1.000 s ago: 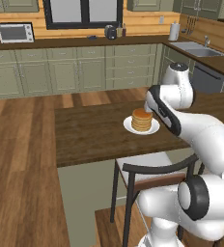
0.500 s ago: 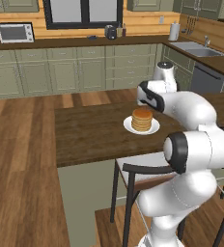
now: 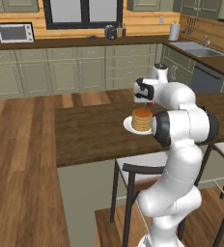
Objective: Take the strawberry from the fridge and place it on top of the pancake, located on the dining counter.
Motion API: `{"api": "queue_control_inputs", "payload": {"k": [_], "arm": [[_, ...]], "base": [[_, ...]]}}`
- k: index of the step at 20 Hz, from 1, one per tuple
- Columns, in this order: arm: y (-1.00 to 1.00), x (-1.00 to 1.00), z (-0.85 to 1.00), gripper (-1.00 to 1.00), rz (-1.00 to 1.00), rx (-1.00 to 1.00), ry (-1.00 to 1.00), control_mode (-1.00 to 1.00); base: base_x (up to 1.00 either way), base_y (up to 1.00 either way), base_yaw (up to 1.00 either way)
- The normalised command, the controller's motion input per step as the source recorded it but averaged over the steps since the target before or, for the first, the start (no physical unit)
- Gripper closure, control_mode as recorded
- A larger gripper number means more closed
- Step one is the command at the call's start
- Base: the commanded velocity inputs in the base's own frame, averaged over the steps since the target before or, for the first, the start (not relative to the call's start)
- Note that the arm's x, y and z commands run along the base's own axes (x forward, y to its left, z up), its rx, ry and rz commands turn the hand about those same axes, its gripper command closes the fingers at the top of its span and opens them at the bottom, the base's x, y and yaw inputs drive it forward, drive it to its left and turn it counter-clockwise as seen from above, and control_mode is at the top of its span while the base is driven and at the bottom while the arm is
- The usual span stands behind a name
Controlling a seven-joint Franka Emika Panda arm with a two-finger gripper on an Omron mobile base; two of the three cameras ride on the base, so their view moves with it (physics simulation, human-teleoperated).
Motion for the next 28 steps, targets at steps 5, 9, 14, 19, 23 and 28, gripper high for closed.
{"api": "queue_control_inputs", "payload": {"k": [5, 9, 14, 19, 23, 28], "arm": [[0.08, 0.65, -0.5, 1.0, 0.01, 0.0, 0.0, -1.0], [0.0, 0.08, -0.66, 1.0, 0.06, -0.03, 0.06, -1.0], [-0.01, -0.29, -0.16, 1.0, 0.12, -0.01, 0.01, -1.0], [0.0, 0.16, 0.0, 1.0, 0.05, 0.0, 0.0, -1.0], [0.0, 0.48, -0.04, 1.0, 0.0, -0.02, 0.0, -1.0], [0.0, 0.36, -0.17, 1.0, 0.0, -0.04, 0.01, -1.0]], "base": [[0.0, 0.0, 0.0], [0.0, 0.0, 0.0], [0.0, 0.0, 0.0], [0.0, 0.0, 0.0], [0.0, 0.0, 0.0], [0.0, 0.0, 0.0]]}}
